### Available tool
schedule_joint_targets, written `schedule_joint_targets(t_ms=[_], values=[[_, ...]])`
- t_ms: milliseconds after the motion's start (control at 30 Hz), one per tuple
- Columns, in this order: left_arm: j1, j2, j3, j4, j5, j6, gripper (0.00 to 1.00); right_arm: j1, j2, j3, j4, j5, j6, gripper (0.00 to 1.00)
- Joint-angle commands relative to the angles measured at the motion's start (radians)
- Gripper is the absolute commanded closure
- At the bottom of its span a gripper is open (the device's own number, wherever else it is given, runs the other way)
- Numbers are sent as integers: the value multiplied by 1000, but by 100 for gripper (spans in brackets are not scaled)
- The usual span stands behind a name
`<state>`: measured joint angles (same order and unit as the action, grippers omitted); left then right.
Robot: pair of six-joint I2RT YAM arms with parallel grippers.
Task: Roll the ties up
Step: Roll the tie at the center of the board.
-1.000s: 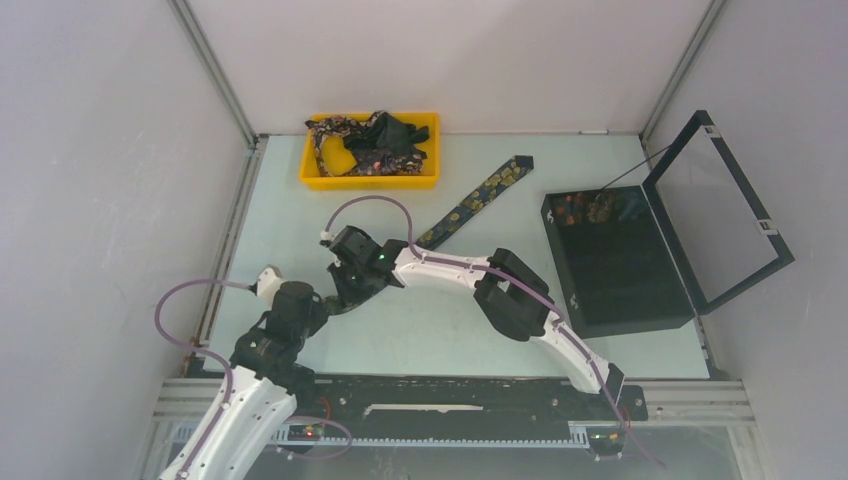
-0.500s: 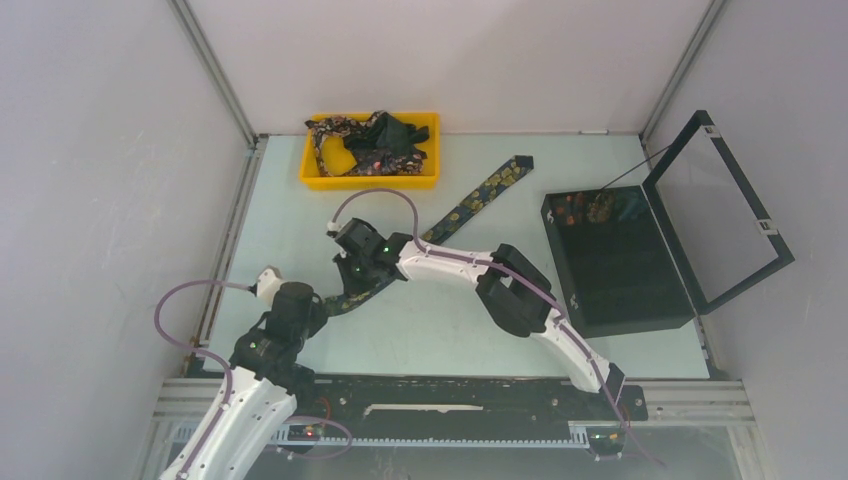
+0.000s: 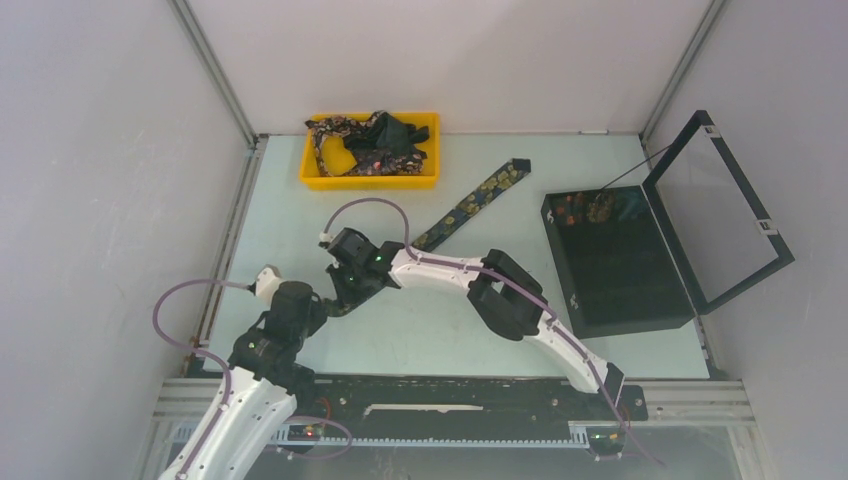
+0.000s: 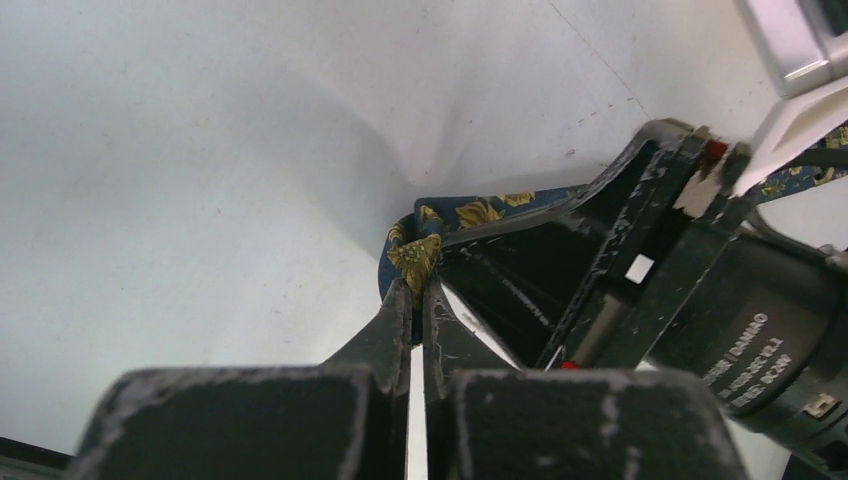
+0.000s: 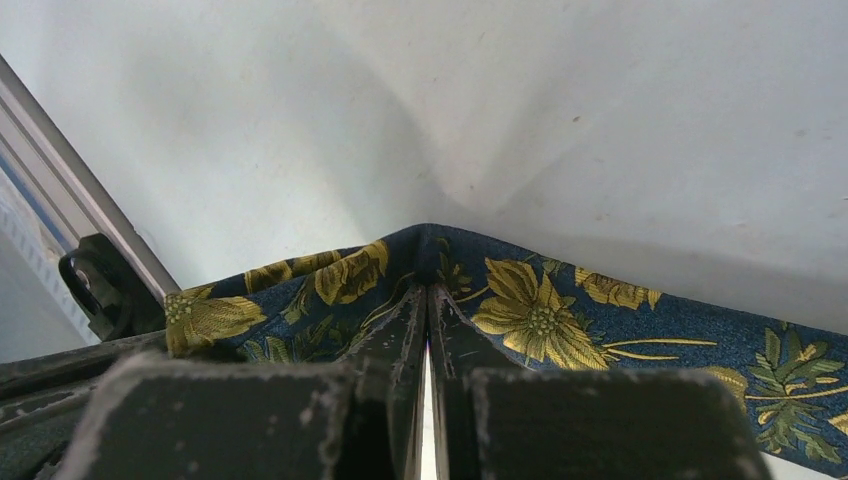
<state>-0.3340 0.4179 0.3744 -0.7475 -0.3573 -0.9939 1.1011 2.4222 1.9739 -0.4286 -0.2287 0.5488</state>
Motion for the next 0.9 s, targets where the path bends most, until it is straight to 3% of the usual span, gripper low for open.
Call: schedule_joint_targets(t_ms=[0, 467, 867], values=[[6, -3, 49, 9, -35, 11, 100, 23, 9, 46, 19, -22, 11, 95], [6, 51, 86, 13, -61, 43, 100, 28, 41, 74, 108, -144, 34, 95], [5, 204, 93, 103, -42, 81, 100, -40, -112, -146, 216, -174, 32, 95]])
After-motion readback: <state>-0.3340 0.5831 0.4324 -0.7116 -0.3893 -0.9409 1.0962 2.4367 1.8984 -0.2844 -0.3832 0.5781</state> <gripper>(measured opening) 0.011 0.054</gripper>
